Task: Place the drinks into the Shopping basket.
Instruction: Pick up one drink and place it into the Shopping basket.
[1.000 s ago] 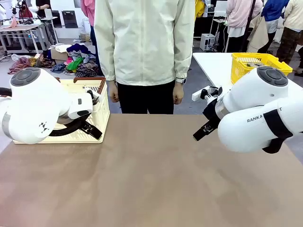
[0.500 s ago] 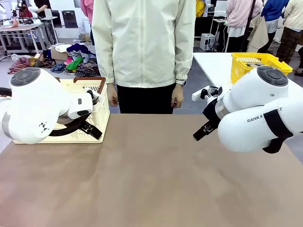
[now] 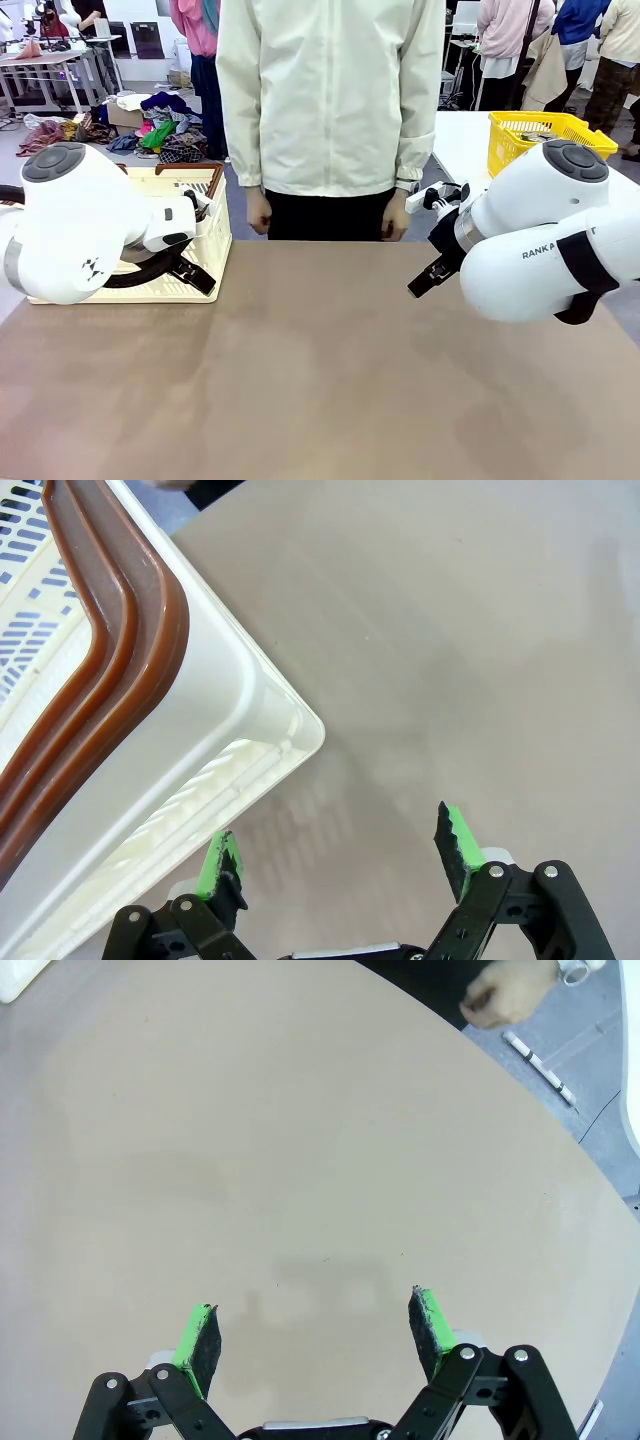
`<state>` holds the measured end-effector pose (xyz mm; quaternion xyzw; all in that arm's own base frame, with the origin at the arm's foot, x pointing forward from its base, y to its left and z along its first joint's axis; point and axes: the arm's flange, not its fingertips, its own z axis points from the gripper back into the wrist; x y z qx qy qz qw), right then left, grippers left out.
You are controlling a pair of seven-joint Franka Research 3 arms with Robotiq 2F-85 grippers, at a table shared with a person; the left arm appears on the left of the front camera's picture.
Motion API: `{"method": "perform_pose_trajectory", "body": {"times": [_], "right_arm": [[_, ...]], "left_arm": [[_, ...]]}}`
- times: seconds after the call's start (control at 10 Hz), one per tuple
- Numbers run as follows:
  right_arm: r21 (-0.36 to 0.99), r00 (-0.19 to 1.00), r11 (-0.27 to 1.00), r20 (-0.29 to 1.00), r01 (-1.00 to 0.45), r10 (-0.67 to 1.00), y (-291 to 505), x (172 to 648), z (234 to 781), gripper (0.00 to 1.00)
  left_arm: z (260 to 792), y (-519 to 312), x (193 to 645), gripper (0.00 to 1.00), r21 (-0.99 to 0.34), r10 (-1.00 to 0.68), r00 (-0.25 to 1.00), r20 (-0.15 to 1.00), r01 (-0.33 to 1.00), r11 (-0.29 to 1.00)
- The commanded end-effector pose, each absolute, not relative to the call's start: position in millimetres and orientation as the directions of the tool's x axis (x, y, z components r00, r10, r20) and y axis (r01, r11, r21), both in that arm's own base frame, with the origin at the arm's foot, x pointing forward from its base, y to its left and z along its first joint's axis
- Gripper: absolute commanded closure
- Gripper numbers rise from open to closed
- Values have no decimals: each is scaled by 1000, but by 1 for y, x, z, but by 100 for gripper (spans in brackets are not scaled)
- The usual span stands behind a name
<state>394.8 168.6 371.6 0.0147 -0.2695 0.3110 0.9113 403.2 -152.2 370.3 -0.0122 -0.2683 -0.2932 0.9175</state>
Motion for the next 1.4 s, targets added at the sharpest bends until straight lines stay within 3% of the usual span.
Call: {"method": "perform_pose_trajectory", "body": {"times": [0.0,0.2,0.3,0.4,0.5,0.7,0.8,1.0,1.1,1.3], "right_arm": [[-140,662,807,501,-574,558,169,395,372,0],[-141,661,806,500,-575,559,169,395,372,0],[7,782,839,366,-545,505,159,392,388,0],[169,889,895,289,-412,355,150,390,409,0],[292,968,932,191,-215,164,136,386,435,0],[615,979,763,155,-198,130,88,364,486,0],[695,980,695,185,-185,76,53,351,511,0],[817,947,567,254,-102,-196,-56,315,547,0],[872,901,489,238,-34,-362,-115,292,545,0],[935,811,342,130,91,-571,-198,259,509,0]], "left_arm": [[370,-152,403,0,135,-532,684,499,545,828],[370,-152,403,0,135,-532,684,499,545,828],[394,-153,391,0,-34,-565,716,410,631,775],[416,-158,380,0,-214,-421,868,264,478,852],[443,-161,366,0,-431,-366,907,211,422,798],[484,-137,354,0,-650,-292,926,241,377,660],[510,-105,346,0,-706,-206,938,280,346,618],[549,-4,319,0,-778,29,933,359,282,561],[555,59,298,0,-816,182,902,391,249,522],[526,150,256,0,-902,463,819,338,141,409]]}}
